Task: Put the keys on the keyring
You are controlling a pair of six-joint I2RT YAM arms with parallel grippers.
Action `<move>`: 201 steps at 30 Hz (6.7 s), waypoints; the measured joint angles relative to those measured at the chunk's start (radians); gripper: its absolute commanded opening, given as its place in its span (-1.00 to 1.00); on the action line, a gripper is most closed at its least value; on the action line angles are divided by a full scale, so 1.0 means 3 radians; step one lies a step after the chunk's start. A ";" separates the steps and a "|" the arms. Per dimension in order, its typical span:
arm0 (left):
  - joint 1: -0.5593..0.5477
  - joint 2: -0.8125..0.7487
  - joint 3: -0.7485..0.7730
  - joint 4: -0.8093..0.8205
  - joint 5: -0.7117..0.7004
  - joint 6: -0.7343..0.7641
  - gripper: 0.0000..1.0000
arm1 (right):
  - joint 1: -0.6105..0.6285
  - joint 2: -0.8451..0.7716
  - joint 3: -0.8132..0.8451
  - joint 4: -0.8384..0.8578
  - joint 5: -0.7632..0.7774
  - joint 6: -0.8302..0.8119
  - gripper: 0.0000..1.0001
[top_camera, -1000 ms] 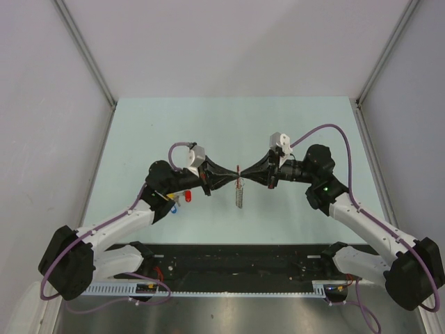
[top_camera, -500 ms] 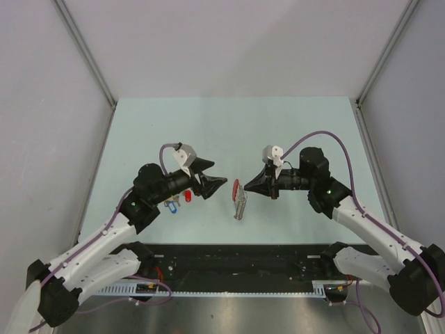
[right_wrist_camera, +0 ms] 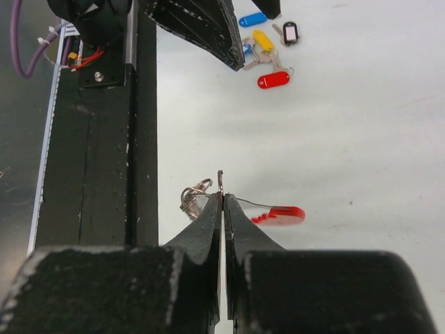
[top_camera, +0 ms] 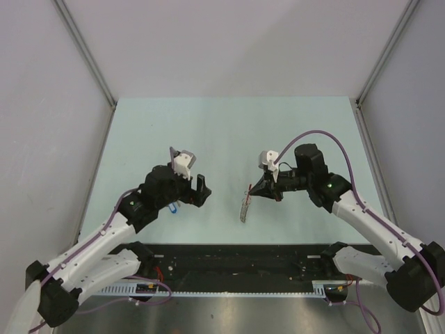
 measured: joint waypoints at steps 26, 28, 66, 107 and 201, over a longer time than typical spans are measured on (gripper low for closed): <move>0.0135 0.1587 -0.0086 -0.0071 -0.1096 -0.0927 -0.02 | 0.0025 0.0116 0.0014 -0.0271 0.0145 -0.0149 -1.00; 0.0154 0.1692 -0.0086 -0.0058 -0.1132 -0.0936 -0.04 | 0.0025 0.0116 0.0014 -0.0272 0.0144 -0.0149 -1.00; -0.0661 0.2183 0.0351 -0.0388 -0.0944 -0.0837 0.17 | 0.0027 0.0084 0.0015 -0.0266 0.0140 -0.0118 -1.00; -0.0852 0.2838 0.1030 -0.0579 -0.1508 -0.0708 -0.53 | 0.0027 -0.0027 0.0014 -0.0261 0.0219 -0.0029 -1.00; -0.0726 0.3393 0.1961 -0.1845 -0.1132 0.0144 -0.40 | 0.0076 -0.0168 0.0014 -0.0237 0.0291 -0.0019 -1.00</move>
